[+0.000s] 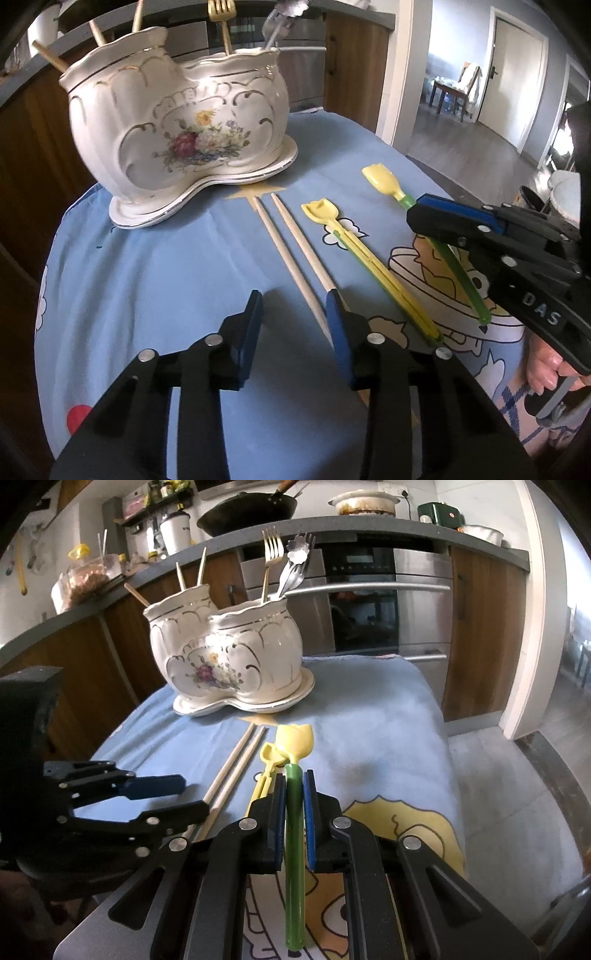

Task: Organize utensils
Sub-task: 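Grasp the green tulip-topped utensil with right tool while left grasps a chopstick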

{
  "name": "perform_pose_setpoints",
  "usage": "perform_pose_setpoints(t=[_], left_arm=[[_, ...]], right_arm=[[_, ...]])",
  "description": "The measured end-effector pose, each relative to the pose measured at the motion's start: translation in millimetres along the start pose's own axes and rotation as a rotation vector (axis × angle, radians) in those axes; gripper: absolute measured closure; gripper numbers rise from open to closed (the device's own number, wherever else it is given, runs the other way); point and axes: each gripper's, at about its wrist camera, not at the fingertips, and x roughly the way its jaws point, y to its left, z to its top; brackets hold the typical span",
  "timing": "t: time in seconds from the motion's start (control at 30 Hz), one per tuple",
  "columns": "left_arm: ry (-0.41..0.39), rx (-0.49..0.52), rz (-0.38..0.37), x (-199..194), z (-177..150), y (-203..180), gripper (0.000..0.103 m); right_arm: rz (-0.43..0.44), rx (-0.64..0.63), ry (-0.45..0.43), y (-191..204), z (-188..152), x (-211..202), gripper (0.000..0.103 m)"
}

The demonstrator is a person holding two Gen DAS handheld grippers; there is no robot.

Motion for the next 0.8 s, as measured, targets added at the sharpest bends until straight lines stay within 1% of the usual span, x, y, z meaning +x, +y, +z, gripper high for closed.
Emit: perform_pose_setpoints(t=[0.1, 0.17, 0.2, 0.23, 0.33, 0.47, 0.53, 0.7, 0.8], left_arm=[[-0.002, 0.019, 0.034, 5, 5, -8, 0.069], [0.001, 0.018, 0.038, 6, 7, -9, 0.069], [0.001, 0.022, 0.032, 6, 8, -9, 0.074], [0.003, 0.030, 0.010, 6, 8, -8, 0.086], [0.016, 0.044, -0.007, 4, 7, -1, 0.096], [0.032, 0.068, -0.014, -3, -1, 15, 0.097], [0.043, 0.088, 0.004, -7, -5, 23, 0.097], [0.060, 0.092, 0.003, -12, -13, 37, 0.097], [0.051, 0.087, -0.001, -14, -17, 43, 0.096]], right_arm=[[0.008, 0.006, 0.001, -1, -1, 0, 0.093], [0.013, 0.005, 0.006, 0, -2, 0, 0.093], [0.015, 0.004, 0.006, 0, -2, 0, 0.093], [0.017, 0.004, 0.005, 0, -3, -1, 0.093], [0.016, 0.006, 0.002, -2, -3, -3, 0.093], [0.006, 0.003, 0.024, -3, -3, 0, 0.093], [-0.010, -0.010, 0.054, -1, -4, 5, 0.093], [-0.047, -0.055, 0.131, 4, -10, 19, 0.093], [-0.065, -0.070, 0.136, 7, -11, 20, 0.093]])
